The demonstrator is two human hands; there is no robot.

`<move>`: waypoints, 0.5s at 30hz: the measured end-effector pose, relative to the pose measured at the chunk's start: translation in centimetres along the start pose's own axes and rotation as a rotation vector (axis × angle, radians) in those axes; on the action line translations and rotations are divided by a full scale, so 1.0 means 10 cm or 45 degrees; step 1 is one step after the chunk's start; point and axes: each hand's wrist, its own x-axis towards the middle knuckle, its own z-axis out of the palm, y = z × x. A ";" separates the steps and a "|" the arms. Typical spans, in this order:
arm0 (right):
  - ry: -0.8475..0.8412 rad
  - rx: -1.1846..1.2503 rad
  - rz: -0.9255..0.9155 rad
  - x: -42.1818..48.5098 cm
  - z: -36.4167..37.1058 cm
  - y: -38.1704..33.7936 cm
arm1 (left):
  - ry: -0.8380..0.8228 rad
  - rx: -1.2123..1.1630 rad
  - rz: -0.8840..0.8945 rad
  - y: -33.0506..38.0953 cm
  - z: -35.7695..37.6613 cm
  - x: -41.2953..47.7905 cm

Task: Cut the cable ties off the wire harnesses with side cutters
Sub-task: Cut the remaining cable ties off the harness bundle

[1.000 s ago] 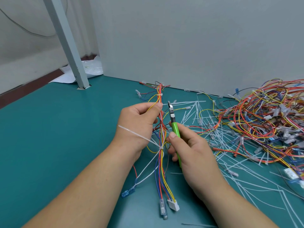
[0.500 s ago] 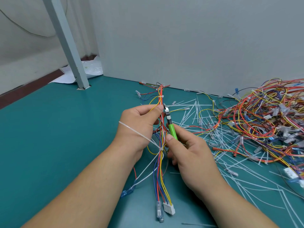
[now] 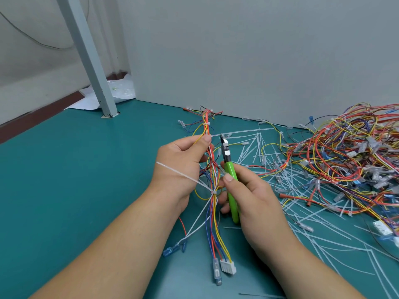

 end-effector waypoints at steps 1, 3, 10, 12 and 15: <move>-0.017 0.009 0.005 0.00 0.01 0.00 | 0.002 -0.004 0.000 0.00 0.00 0.00; -0.034 0.017 0.009 0.00 0.02 0.00 | -0.004 -0.007 0.000 0.00 0.00 0.00; -0.024 -0.020 -0.017 -0.01 0.02 -0.02 | -0.054 0.049 0.035 -0.03 0.01 -0.01; -0.032 -0.048 -0.049 -0.01 0.02 -0.03 | -0.070 0.062 0.038 -0.03 0.01 -0.02; -0.026 -0.061 -0.063 -0.01 0.02 -0.02 | -0.010 0.017 0.037 -0.02 0.01 0.00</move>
